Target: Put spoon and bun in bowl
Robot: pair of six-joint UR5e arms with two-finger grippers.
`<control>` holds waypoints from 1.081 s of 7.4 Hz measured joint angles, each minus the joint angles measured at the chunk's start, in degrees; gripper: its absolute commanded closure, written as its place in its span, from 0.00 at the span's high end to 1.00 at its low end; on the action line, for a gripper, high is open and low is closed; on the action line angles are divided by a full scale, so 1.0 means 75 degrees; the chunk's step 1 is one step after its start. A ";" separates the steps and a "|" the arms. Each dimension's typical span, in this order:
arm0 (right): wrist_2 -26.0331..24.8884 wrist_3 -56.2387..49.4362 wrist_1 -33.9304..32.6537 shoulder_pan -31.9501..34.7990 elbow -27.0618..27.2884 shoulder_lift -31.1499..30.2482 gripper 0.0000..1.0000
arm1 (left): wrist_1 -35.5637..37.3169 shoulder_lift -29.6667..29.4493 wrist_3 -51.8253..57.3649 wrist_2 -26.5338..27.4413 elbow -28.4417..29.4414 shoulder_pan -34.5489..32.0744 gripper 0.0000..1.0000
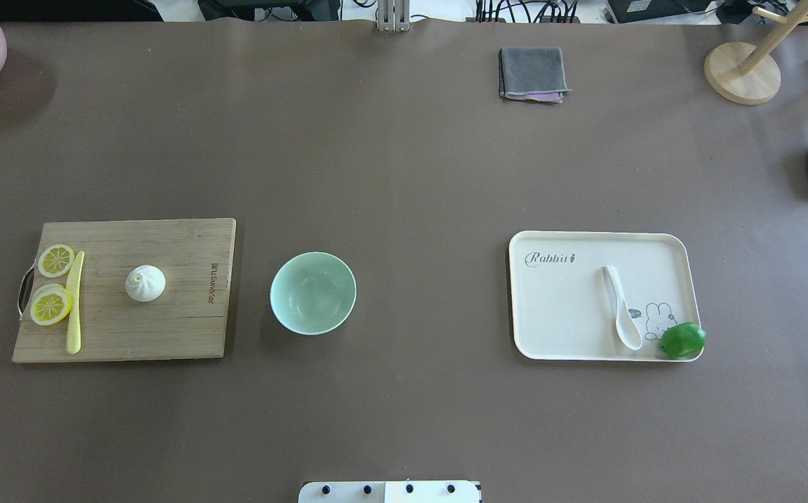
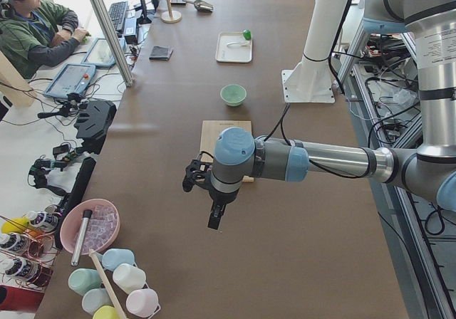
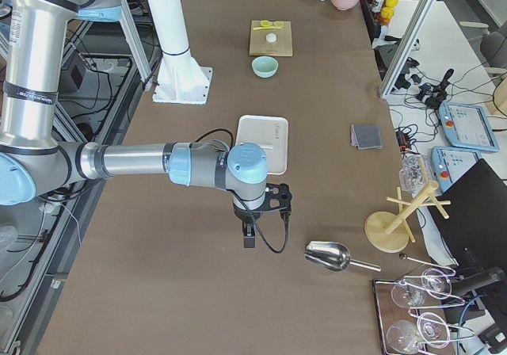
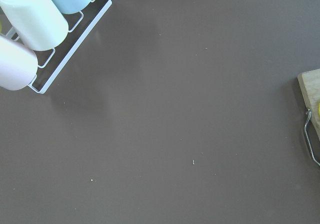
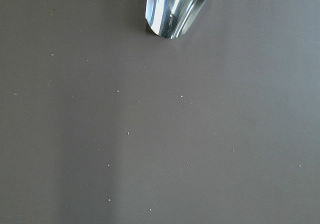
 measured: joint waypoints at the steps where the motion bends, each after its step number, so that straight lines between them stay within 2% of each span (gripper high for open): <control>1: 0.0002 0.0002 0.0002 0.0000 0.0046 0.0008 1.00 | -0.0312 0.0129 0.0003 -0.0007 0.0004 -0.0008 0.98; 4: 0.0004 0.0037 0.0346 0.0000 0.0267 0.0032 1.00 | -0.2291 0.0782 0.0017 -0.0020 0.0164 0.0013 0.98; 6: -0.0035 0.0100 0.1571 0.0000 0.0376 0.0079 1.00 | -0.3918 0.0827 -0.0033 -0.0017 0.0379 0.0026 0.98; 8: 0.0052 0.0204 0.2649 -0.0003 0.0304 0.0128 1.00 | -0.4881 0.0264 -0.0427 -0.0119 0.0829 0.0056 0.98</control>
